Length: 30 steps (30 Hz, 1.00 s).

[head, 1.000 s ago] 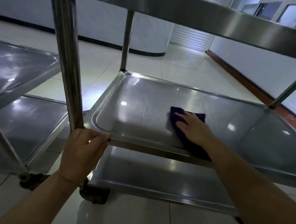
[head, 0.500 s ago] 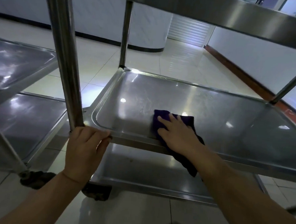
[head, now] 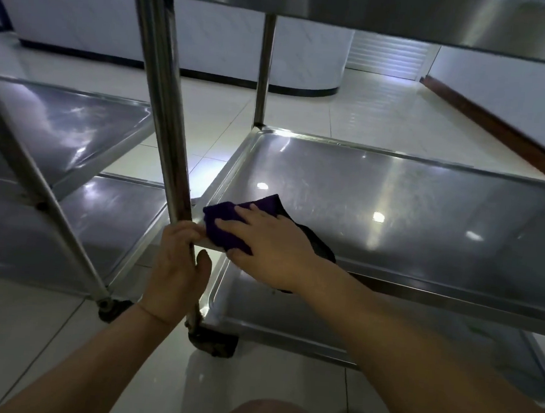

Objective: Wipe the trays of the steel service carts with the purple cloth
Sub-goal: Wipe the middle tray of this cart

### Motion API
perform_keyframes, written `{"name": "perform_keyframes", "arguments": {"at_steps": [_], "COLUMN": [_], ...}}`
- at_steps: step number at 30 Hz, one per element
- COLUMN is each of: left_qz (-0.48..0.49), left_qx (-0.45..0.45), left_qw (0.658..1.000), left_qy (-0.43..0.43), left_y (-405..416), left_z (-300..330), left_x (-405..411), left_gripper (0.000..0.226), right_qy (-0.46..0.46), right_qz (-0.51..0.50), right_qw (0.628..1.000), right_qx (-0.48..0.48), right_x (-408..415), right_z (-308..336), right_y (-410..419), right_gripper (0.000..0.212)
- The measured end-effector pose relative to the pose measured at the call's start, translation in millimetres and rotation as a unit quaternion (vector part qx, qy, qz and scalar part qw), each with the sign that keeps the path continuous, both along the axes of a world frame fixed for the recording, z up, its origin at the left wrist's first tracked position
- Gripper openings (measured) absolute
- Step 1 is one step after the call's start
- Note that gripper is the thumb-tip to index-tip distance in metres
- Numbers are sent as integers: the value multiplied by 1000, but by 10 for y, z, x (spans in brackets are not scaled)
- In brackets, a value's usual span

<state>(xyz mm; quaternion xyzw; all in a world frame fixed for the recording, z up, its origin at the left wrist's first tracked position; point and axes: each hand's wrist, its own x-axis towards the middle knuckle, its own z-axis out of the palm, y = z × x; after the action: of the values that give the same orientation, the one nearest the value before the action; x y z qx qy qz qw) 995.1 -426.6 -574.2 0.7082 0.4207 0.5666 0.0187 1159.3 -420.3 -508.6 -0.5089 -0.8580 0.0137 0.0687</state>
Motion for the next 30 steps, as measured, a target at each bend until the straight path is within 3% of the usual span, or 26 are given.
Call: {"name": "perform_keyframes", "arguments": {"at_steps": [4,8,11,14,16,21,27,30], "left_qz": [31,74,46,-17,-54,-109,-115,-122], "left_qx": [28,-22,0,-6,-13,-7,-65,-145], "left_qw": [999,997,996,995,993,981,939,924], "left_qy": [-7,6,72,96,100,160,318,333], "left_y": [-57,-197,-245,-247,-257,-235,3,70], "left_z": [37,68,132,193,246,485,610,548], "left_x": [105,374,655,1015,1277,1907,2217,2197], "left_gripper": [32,48,29,31,31,27,61,73], "right_qy": [-77,-104,-101,-115,-112,-77,12,-1], "right_qz": [5,-26,-42,-60,-79,-134,-223,-233], "right_qw": [992,982,970,956,949,935,930,930], "right_qx": [96,158,216,262,282,319,292,285], "right_x": [188,531,976,1472,1801,2500,2626,2386], "right_z": [-155,-353,-436,-478,-517,-556,-520,-472], "right_y": [-176,-375,-555,-753,-885,-1193,-1402,-1289], "right_gripper": [65,83,90,93,89,55,45,45]}}
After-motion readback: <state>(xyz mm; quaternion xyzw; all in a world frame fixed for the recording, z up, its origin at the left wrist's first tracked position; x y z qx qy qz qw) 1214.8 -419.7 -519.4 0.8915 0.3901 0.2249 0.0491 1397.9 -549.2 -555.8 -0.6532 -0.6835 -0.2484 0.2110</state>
